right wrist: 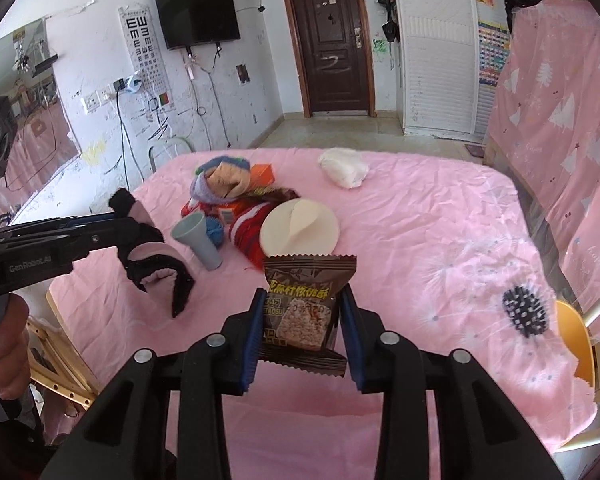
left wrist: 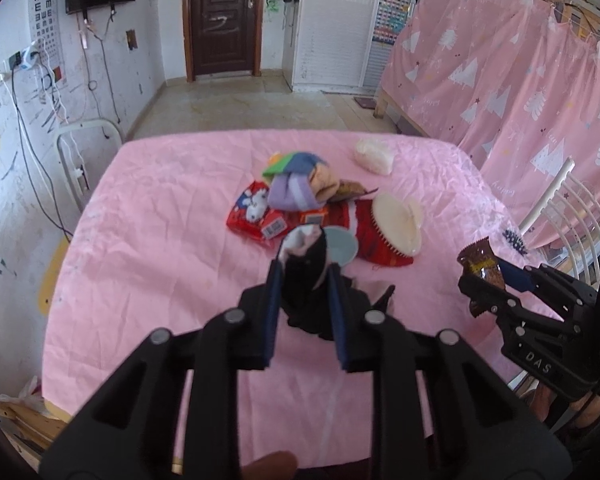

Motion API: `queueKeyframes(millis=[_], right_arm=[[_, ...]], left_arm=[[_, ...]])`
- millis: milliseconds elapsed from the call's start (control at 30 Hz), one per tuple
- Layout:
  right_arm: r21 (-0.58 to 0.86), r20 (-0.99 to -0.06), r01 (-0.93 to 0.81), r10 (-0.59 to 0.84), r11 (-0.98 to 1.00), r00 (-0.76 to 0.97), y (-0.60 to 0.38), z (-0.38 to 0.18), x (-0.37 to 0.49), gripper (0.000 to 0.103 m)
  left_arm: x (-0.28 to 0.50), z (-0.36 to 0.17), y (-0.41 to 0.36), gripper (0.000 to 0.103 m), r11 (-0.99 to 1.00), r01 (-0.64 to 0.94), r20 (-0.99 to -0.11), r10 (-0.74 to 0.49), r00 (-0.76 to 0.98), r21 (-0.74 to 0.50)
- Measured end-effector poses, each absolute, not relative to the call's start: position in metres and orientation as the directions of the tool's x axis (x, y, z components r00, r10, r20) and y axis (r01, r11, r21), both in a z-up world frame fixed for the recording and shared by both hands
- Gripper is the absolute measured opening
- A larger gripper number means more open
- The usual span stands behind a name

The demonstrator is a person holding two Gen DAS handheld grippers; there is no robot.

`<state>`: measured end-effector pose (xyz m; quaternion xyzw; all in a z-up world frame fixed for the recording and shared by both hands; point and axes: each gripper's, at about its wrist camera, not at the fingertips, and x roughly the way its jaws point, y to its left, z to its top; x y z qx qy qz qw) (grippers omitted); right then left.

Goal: Collect trash
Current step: 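Carry the glove and snack packet to the orange bin and release both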

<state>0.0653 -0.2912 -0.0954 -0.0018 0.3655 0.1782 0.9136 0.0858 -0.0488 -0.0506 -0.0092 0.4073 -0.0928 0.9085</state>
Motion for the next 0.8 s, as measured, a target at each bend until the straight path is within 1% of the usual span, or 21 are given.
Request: queueKeyframes(millis=[200, 433, 800], right_arm=[[0.141, -0.631, -0.269, 0.296, 0.953, 0.717, -0.326, -0.081, 0.065, 0.025], [0.150, -0.589, -0.183, 0.237, 0.972, 0.773, -0.379, -0.069, 0.058, 0.025], [0.165, -0.547, -0.038, 0.124, 0.986, 0.828, -0.458, -0.063, 0.043, 0.026]], left_arm=[[0.079, -0.018, -0.073, 0.021, 0.976, 0.204, -0.678, -0.197, 0.708, -0.070], [0.081, 0.012, -0.126, 0.021, 0.954, 0.294, -0.620, -0.262, 0.739, -0.052], [0.085, 0.025, -0.220, 0.022, 0.901, 0.433, -0.604, -0.361, 0.710, -0.029]])
